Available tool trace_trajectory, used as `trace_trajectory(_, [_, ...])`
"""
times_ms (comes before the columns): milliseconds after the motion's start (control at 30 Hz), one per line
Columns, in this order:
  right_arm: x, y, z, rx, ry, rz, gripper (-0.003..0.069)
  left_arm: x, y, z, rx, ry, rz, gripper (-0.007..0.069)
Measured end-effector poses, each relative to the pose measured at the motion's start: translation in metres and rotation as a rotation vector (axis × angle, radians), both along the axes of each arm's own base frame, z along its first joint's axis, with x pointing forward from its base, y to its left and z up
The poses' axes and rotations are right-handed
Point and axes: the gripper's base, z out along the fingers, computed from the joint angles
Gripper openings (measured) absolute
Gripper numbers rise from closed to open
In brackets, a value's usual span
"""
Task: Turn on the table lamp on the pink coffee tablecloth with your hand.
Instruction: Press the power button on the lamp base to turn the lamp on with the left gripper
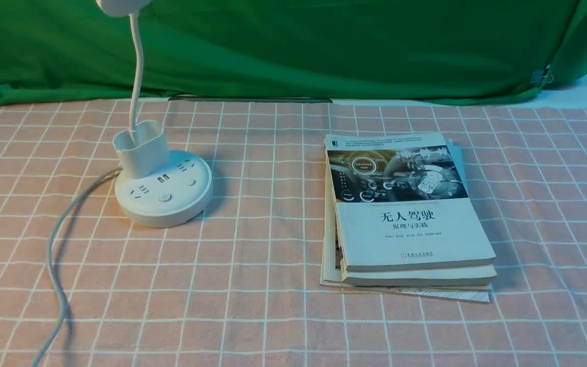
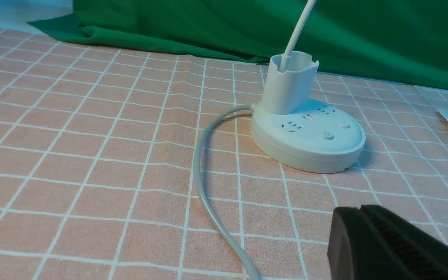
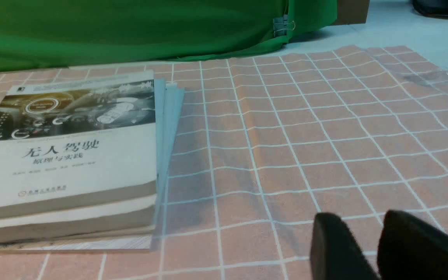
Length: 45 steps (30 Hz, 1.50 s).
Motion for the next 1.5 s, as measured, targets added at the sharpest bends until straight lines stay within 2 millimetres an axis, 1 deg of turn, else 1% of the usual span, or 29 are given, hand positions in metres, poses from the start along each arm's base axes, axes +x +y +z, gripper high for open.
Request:
trace_trajectory(967, [0.000, 0.000, 0.000, 0.000, 0.000, 0.000, 0.0241, 0.000, 0.000, 0.000, 0.000, 0.000, 0.000, 0.0022])
trace_trajectory(1233, [0.000, 0.000, 0.000, 0.000, 0.000, 0.000, 0.0241, 0.000, 0.001, 0.001, 0.052, -0.012, 0.003, 0.0022])
trace_trajectory(1300, [0.000, 0.000, 0.000, 0.000, 0.000, 0.000, 0.0241, 0.001, 0.001, 0.006, 0.056, -0.064, 0.004, 0.0022])
trace_trajectory(1433, [0.000, 0.000, 0.000, 0.000, 0.000, 0.000, 0.0241, -0.002, 0.001, 0.037, 0.077, -0.413, 0.018, 0.0022])
trace_trajectory(1467, [0.000, 0.000, 0.000, 0.000, 0.000, 0.000, 0.0241, -0.002, 0.001, 0.038, 0.077, -0.431, 0.019, 0.0022])
trace_trajectory(1500, [0.000, 0.000, 0.000, 0.000, 0.000, 0.000, 0.0241, -0.005, 0.001, 0.047, 0.076, -0.535, 0.024, 0.0022])
